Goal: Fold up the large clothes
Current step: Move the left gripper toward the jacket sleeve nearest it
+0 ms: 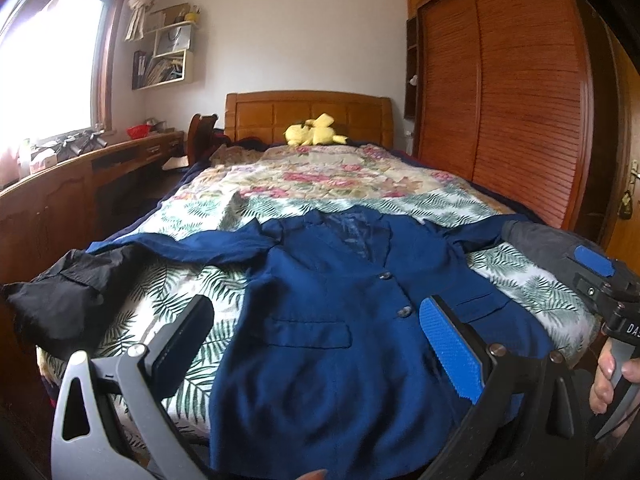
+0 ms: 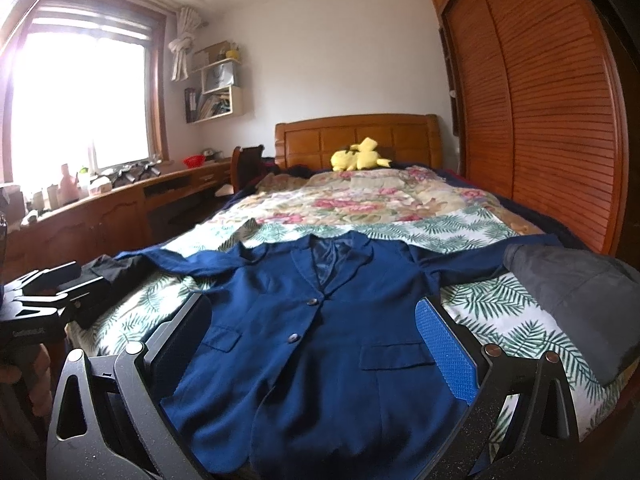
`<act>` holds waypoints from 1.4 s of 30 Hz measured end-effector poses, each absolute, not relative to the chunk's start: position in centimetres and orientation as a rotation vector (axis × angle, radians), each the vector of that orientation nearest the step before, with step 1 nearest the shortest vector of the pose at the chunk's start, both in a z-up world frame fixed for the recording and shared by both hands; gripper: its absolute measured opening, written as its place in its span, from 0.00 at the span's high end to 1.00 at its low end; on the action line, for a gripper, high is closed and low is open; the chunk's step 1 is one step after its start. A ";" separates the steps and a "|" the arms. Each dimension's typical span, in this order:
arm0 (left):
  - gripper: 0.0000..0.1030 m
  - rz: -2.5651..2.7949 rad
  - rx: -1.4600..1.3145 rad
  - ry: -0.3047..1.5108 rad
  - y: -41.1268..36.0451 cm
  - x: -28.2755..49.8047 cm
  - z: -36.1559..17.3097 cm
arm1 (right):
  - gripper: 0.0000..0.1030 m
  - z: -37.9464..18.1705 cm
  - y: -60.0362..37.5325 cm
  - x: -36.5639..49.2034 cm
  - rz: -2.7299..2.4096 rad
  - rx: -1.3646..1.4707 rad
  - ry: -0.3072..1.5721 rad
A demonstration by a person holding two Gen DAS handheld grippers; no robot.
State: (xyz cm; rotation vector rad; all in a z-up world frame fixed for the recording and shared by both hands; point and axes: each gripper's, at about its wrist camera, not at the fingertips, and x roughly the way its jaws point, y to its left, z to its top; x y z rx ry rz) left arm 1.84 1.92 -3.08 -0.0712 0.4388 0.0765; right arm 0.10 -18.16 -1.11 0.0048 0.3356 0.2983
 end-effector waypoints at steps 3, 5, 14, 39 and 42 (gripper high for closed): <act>0.00 0.093 -0.073 0.461 2.8 2.5 -3.9 | 0.00 -1.6 -17.4 1.4 0.322 -0.007 0.353; 0.00 0.098 -0.074 0.475 3.4 3.1 -4.3 | 0.00 -2.0 -16.9 2.3 0.342 -0.009 0.364; 0.00 0.134 -0.087 0.526 6.2 5.7 -7.1 | 0.00 -4.2 -13.7 7.2 0.415 -0.049 0.402; 0.00 0.290 -0.090 0.603 14.1 12.1 -10.6 | 0.00 -8.2 -4.8 20.6 0.626 -0.136 0.463; 0.00 0.298 -0.096 0.606 15.5 13.6 -10.6 | 0.00 -10.2 -4.6 21.8 0.630 -0.127 0.511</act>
